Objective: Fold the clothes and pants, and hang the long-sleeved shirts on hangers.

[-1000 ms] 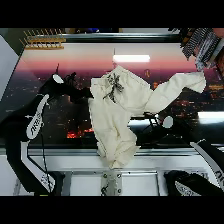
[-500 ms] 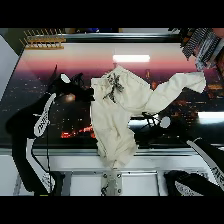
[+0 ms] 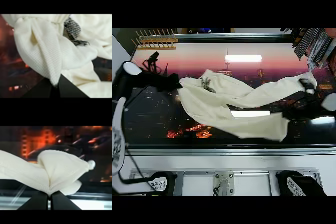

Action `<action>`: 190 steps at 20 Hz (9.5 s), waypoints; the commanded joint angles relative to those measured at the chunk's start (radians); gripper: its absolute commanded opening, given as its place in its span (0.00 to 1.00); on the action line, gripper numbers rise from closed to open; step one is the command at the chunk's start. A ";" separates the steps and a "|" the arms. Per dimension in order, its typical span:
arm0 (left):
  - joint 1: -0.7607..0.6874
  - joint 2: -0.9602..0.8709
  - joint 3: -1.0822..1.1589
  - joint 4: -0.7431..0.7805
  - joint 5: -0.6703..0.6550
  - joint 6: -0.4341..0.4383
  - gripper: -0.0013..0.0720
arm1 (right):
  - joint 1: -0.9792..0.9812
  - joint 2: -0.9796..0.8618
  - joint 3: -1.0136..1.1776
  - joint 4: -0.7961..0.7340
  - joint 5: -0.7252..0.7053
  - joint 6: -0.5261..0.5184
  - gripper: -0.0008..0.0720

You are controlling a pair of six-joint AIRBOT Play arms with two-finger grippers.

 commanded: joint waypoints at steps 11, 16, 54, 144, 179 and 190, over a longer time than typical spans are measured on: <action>0.040 0.830 -0.801 0.040 0.076 0.016 0.95 | -0.109 0.079 0.079 -0.053 0.066 0.159 0.89; 0.039 0.904 -0.765 0.040 0.105 -0.004 0.93 | -0.109 0.266 0.078 -0.052 0.060 0.252 0.90; 0.087 -0.208 -0.003 0.159 0.192 0.108 0.93 | -0.109 -0.100 0.077 -0.001 -0.051 0.044 0.90; 0.495 -0.092 -0.290 0.241 0.043 -0.138 0.88 | -0.237 -0.154 0.003 0.006 -0.382 0.007 0.63; 0.423 -0.027 -0.492 -0.169 0.232 0.106 0.04 | -0.383 -0.497 -0.223 0.473 -0.621 -0.053 0.84; 0.424 -0.027 -0.492 -0.169 0.232 0.106 0.04 | -0.263 -0.504 -0.170 0.441 -0.750 -0.060 0.05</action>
